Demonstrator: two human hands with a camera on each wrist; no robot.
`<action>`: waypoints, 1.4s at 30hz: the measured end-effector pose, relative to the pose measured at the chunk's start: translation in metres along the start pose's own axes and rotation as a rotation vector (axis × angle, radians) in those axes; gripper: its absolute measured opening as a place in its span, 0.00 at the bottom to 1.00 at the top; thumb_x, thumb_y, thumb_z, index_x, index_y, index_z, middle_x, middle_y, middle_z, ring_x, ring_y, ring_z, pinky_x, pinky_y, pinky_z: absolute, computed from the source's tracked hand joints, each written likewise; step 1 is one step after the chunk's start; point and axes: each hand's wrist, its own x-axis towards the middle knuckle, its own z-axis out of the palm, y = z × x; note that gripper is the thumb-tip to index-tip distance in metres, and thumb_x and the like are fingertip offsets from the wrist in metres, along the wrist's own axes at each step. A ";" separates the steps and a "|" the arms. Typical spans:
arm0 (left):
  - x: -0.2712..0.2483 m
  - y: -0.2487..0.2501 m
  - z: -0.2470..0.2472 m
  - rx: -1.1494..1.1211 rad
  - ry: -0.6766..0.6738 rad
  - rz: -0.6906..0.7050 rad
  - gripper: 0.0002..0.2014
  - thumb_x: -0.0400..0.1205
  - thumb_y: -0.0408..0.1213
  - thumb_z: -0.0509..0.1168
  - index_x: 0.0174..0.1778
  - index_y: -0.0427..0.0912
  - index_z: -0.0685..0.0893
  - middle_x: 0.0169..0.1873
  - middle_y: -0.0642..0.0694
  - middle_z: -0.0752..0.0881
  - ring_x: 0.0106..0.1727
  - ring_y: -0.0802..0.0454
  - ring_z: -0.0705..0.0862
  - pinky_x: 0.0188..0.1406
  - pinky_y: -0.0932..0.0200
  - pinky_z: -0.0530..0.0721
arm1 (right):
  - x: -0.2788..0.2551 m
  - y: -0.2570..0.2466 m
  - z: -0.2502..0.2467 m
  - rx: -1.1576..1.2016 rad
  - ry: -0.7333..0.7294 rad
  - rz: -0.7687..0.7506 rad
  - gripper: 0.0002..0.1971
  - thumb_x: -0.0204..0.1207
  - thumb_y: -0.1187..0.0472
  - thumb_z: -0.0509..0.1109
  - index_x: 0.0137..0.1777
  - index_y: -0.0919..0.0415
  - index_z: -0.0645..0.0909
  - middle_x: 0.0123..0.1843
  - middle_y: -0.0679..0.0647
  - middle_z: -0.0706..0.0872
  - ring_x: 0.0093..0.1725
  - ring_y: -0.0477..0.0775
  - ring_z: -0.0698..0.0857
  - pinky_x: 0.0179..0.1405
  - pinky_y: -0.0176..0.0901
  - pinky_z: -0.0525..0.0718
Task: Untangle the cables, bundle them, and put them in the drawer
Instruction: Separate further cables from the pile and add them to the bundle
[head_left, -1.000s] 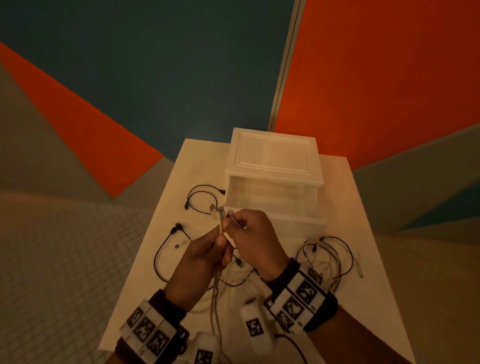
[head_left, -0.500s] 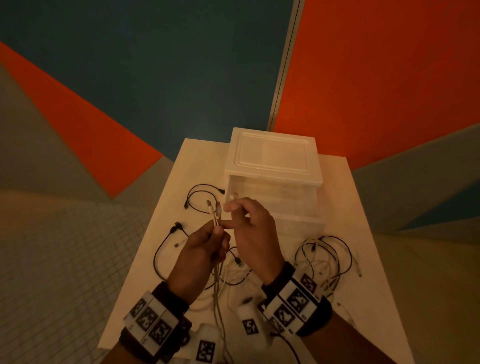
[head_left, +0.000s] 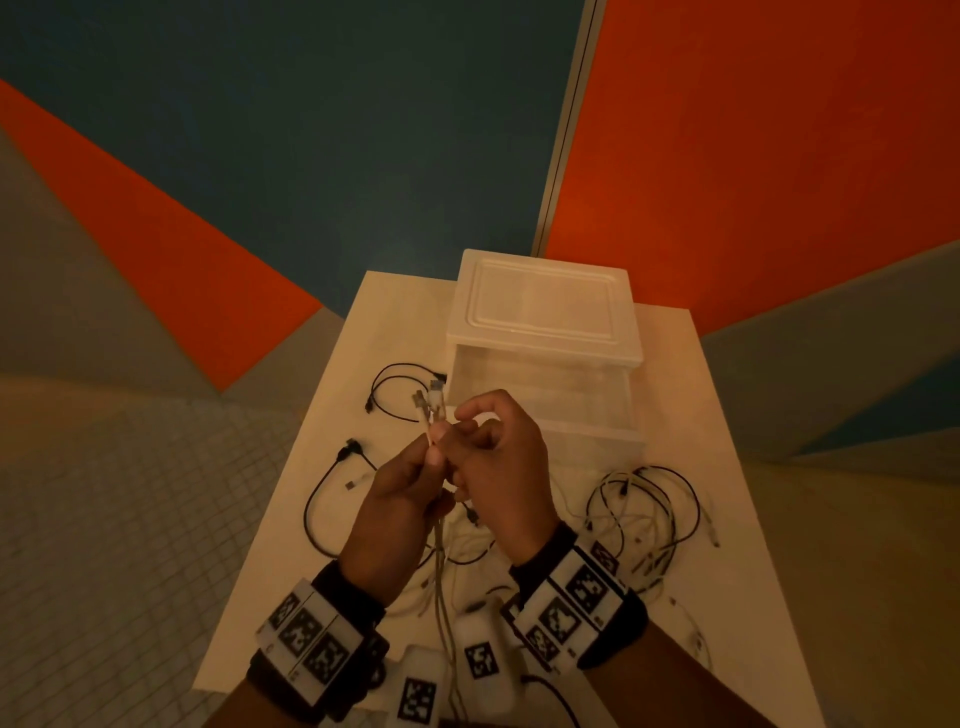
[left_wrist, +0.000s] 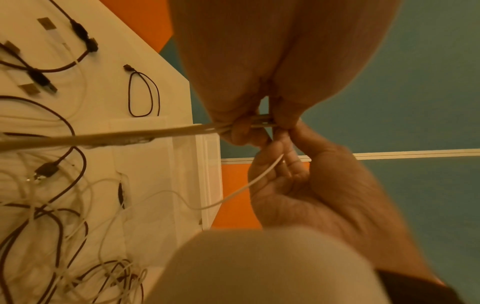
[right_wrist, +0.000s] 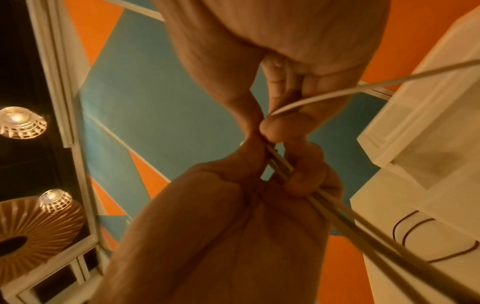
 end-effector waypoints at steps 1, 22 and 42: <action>0.000 -0.001 0.000 -0.012 0.011 0.011 0.17 0.90 0.42 0.53 0.64 0.46 0.85 0.56 0.32 0.85 0.54 0.36 0.81 0.54 0.42 0.78 | 0.000 0.001 0.001 0.053 -0.003 0.051 0.14 0.71 0.54 0.79 0.48 0.54 0.77 0.30 0.58 0.86 0.23 0.46 0.83 0.21 0.39 0.81; 0.032 0.029 -0.050 -0.307 0.071 0.041 0.14 0.88 0.37 0.51 0.39 0.43 0.78 0.27 0.51 0.65 0.24 0.59 0.59 0.21 0.64 0.59 | -0.034 0.143 -0.075 -0.357 -0.680 -0.077 0.14 0.85 0.59 0.58 0.37 0.59 0.74 0.34 0.43 0.77 0.37 0.42 0.76 0.42 0.38 0.74; 0.030 0.025 -0.056 -0.279 0.123 -0.008 0.15 0.89 0.34 0.48 0.39 0.43 0.75 0.26 0.52 0.65 0.24 0.58 0.58 0.22 0.62 0.57 | 0.016 0.025 -0.147 0.304 -0.191 -0.136 0.15 0.85 0.57 0.59 0.36 0.58 0.76 0.30 0.57 0.68 0.28 0.52 0.69 0.34 0.43 0.77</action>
